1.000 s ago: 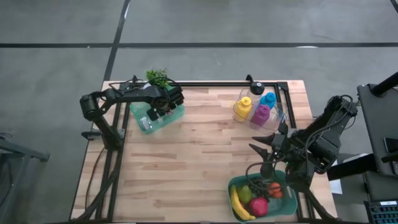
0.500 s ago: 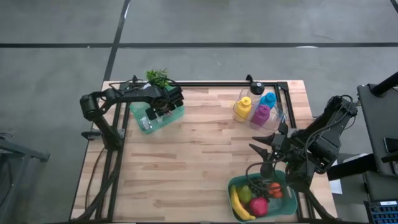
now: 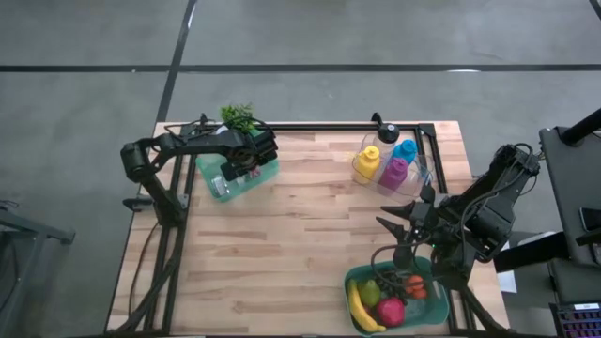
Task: Pick & Place Food Item
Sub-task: Put the red tuna can into the blue transparent bin, then return to Home Position
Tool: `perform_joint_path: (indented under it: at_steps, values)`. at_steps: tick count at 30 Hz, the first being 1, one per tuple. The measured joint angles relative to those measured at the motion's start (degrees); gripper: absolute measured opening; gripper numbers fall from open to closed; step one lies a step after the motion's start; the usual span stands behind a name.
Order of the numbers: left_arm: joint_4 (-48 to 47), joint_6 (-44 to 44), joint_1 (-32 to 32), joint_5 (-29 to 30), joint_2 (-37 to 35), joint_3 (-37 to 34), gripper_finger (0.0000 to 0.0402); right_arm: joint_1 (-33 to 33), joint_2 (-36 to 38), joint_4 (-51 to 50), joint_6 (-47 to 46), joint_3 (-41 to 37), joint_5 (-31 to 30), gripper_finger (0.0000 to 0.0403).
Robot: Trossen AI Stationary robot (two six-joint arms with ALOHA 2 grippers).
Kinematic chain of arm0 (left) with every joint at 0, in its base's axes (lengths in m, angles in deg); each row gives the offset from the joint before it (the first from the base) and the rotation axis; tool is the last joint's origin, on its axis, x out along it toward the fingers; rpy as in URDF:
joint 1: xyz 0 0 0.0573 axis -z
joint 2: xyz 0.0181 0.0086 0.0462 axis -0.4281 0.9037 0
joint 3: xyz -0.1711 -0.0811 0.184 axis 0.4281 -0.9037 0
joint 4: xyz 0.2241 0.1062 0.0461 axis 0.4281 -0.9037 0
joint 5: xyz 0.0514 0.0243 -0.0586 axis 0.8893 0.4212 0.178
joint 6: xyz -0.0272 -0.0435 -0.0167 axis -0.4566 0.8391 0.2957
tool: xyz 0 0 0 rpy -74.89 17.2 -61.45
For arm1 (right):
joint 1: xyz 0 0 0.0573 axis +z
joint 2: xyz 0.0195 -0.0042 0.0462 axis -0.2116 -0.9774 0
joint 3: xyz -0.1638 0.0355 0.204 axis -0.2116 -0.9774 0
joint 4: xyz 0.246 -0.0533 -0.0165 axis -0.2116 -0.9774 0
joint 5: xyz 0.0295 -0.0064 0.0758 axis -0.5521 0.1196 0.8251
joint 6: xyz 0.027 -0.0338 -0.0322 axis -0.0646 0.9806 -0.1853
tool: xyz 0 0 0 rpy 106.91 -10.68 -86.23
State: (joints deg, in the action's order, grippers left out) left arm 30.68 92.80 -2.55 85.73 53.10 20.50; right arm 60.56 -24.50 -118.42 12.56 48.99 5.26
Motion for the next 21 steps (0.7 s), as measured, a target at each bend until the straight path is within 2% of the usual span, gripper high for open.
perform_joint_path:
  at_steps: [10,21]
  values:
    - [0.8,-2.3,0.0,0.0,0.0,0.9,0.0267,0.0,0.0,0.0,0.0,0.0,0.0,0.0125]
    - [-0.9,-7.7,0.0,2.7,-4.0,6.6,0.0273,0.0,0.0,0.0,0.0,0.0,0.0,0.0125]
